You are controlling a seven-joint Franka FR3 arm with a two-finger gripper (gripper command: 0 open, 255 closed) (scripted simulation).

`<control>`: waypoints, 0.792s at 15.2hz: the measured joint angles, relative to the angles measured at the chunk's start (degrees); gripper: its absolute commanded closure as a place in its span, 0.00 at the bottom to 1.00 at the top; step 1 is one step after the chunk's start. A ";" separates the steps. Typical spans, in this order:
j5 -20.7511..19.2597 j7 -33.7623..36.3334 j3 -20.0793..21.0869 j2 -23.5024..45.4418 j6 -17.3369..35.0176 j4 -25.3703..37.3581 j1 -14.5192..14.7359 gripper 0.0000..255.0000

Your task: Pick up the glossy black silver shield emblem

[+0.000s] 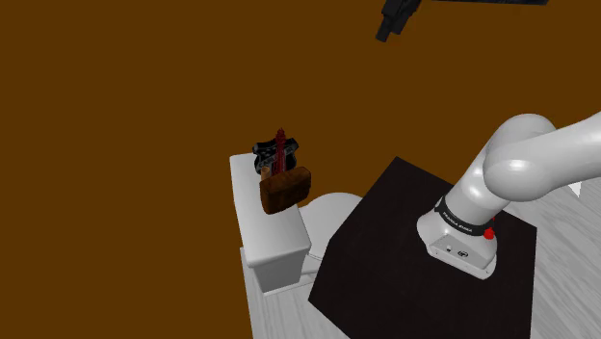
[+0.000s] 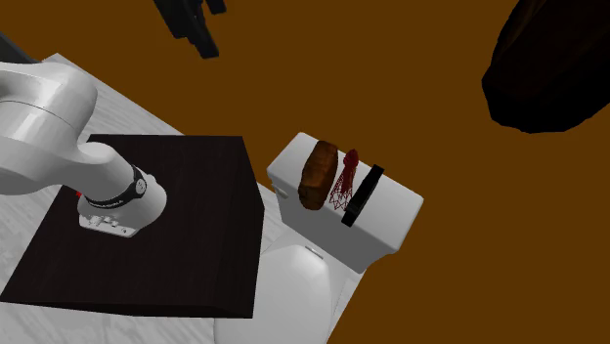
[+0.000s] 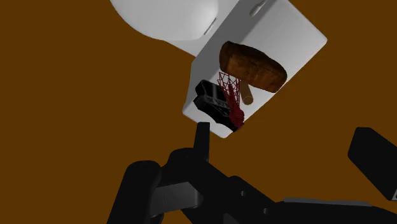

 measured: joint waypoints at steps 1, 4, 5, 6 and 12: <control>0.00 0.00 0.00 0.00 0.00 0.00 0.00 0.00; -0.41 -3.31 -1.10 1.65 3.99 -2.60 0.61 0.00; -0.65 -4.92 -1.71 2.24 5.77 -3.88 0.83 0.00; -0.79 -6.41 -2.17 2.97 7.37 -4.83 1.13 0.00; -1.51 -16.14 -5.42 10.22 18.89 -9.64 2.85 0.00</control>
